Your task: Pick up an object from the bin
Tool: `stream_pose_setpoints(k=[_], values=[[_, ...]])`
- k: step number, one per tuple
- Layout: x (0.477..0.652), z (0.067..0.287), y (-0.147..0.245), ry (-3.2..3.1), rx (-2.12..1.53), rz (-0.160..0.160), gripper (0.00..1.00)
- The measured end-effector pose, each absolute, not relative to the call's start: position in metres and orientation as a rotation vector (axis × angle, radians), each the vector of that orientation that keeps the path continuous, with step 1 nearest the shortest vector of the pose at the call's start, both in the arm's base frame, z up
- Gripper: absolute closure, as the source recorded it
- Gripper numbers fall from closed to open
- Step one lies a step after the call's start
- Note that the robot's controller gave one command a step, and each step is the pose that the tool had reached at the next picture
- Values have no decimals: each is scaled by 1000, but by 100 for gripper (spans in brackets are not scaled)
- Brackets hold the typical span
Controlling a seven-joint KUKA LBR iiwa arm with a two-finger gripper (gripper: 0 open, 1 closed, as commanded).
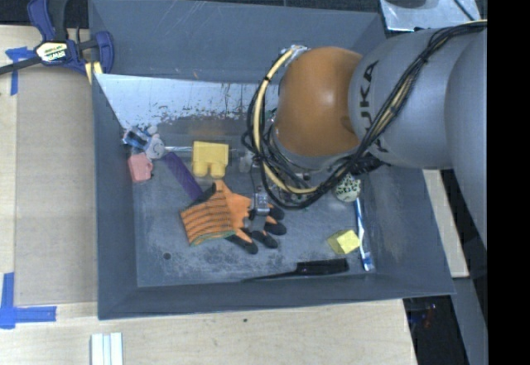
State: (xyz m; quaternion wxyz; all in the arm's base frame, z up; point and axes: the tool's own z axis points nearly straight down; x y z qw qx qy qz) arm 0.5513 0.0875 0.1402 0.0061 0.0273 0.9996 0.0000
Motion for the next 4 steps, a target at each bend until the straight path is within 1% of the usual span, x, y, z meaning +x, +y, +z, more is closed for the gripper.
stream_pose_setpoints(k=[1, 2, 3, 4], values=[[544, 134, 114, 3109, 405, 1, 0], [553, 78, 104, 3116, 192, 3, 0], [543, 72, 109, 3005, 844, 15, 100], [543, 72, 109, 3005, 844, 15, 100]])
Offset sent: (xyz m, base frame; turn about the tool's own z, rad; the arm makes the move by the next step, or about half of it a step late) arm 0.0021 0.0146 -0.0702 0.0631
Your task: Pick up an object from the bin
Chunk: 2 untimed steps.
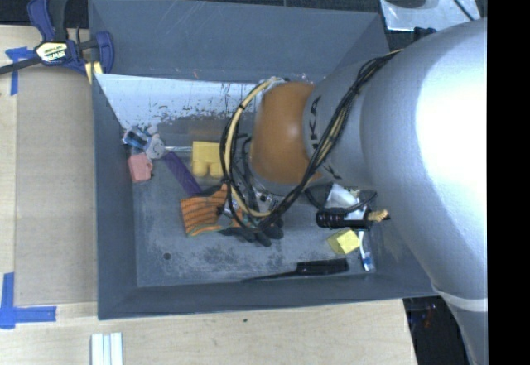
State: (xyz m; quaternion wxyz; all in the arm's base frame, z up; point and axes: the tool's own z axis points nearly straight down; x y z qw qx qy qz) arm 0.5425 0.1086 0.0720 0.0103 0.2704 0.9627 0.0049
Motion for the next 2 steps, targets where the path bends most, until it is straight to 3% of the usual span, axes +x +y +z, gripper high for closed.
stream_pose_setpoints(k=[2], values=[[543, 89, 108, 3002, 840, 16, 100]])
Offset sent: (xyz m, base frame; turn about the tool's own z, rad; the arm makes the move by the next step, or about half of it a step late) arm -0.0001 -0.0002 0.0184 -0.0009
